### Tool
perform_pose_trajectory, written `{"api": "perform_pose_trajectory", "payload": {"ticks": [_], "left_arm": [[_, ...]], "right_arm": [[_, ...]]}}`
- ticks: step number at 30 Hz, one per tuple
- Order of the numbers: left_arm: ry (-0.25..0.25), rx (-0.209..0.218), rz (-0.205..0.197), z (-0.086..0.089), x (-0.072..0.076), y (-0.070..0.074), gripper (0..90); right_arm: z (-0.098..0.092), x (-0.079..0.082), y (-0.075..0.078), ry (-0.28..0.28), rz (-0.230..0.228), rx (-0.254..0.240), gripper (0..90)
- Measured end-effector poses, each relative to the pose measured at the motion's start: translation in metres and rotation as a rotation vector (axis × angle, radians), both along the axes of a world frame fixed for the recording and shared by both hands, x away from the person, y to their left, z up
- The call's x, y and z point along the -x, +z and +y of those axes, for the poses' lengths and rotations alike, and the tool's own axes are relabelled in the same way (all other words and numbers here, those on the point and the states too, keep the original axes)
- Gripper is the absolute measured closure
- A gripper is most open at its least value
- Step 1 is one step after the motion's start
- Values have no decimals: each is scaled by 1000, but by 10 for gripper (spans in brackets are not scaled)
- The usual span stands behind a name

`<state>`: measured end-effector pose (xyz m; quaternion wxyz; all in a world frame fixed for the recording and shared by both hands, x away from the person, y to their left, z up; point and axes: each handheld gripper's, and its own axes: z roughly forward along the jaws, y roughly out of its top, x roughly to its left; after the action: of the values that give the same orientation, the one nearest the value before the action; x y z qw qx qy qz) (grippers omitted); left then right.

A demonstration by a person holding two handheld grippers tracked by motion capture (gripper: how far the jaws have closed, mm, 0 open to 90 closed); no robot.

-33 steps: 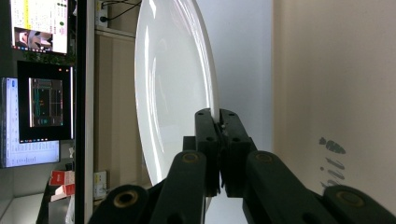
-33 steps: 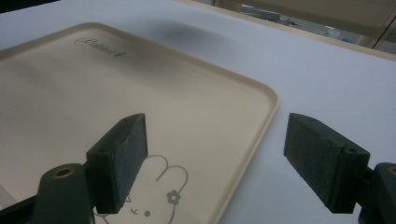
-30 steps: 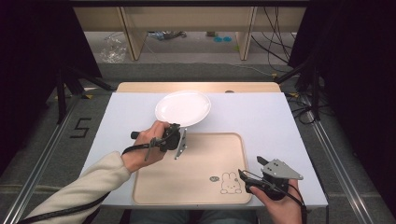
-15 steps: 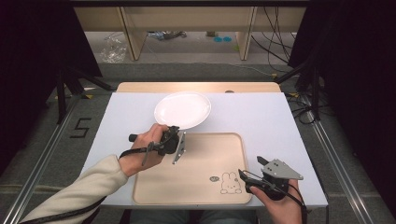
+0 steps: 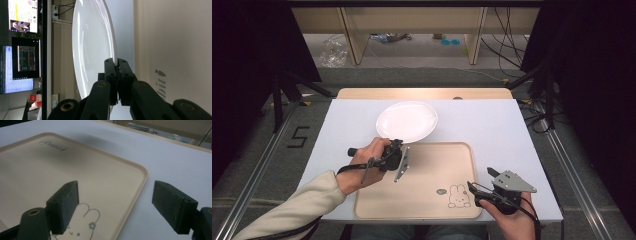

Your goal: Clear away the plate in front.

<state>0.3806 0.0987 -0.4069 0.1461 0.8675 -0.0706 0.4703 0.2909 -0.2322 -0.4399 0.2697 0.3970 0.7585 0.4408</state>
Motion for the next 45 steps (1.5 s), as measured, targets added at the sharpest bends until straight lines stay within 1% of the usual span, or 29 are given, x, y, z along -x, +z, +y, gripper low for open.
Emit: {"api": "perform_pose_trajectory", "payload": {"ticks": [3,4,5,11,13,17,26,27,28,30,38,39,40,41,42,45], "left_arm": [[-2,1,-1,1,3,0,878],[-4,5,-1,1,4,0,878],[-4,0,-2,1,5,0,878],[-11,1,-7,1,11,1,878],[-11,0,-1,0,14,1,878],[-21,-4,-8,0,17,1,878],[-31,2,-7,0,25,1,878],[-33,-4,-8,0,26,1,878],[-31,-6,-6,1,28,1,878],[-37,-3,-7,1,29,0,878],[-43,-2,2,2,39,-2,878],[-43,-3,0,3,40,-2,878],[-47,0,-1,3,41,-2,878],[-45,-4,1,3,43,-2,878],[-50,-4,1,3,44,-3,878],[-52,-4,8,4,49,-4,878]], "right_arm": [[0,0,1,0,6,5,226],[0,0,0,0,0,-2,226],[0,1,1,0,7,6,226],[0,1,1,0,6,6,226],[0,0,0,0,0,-1,226],[0,1,1,0,5,5,226],[0,0,1,-1,7,5,226],[0,0,0,-1,1,-3,226],[0,1,1,-2,9,5,226],[0,0,0,0,1,0,226],[0,0,0,-1,6,3,226],[0,0,0,-3,0,1,226],[-1,0,0,-2,-13,12,227],[-1,0,0,-4,-15,8,226],[-1,0,1,-7,-8,16,226],[-1,0,0,-1,-11,12,226]]}}
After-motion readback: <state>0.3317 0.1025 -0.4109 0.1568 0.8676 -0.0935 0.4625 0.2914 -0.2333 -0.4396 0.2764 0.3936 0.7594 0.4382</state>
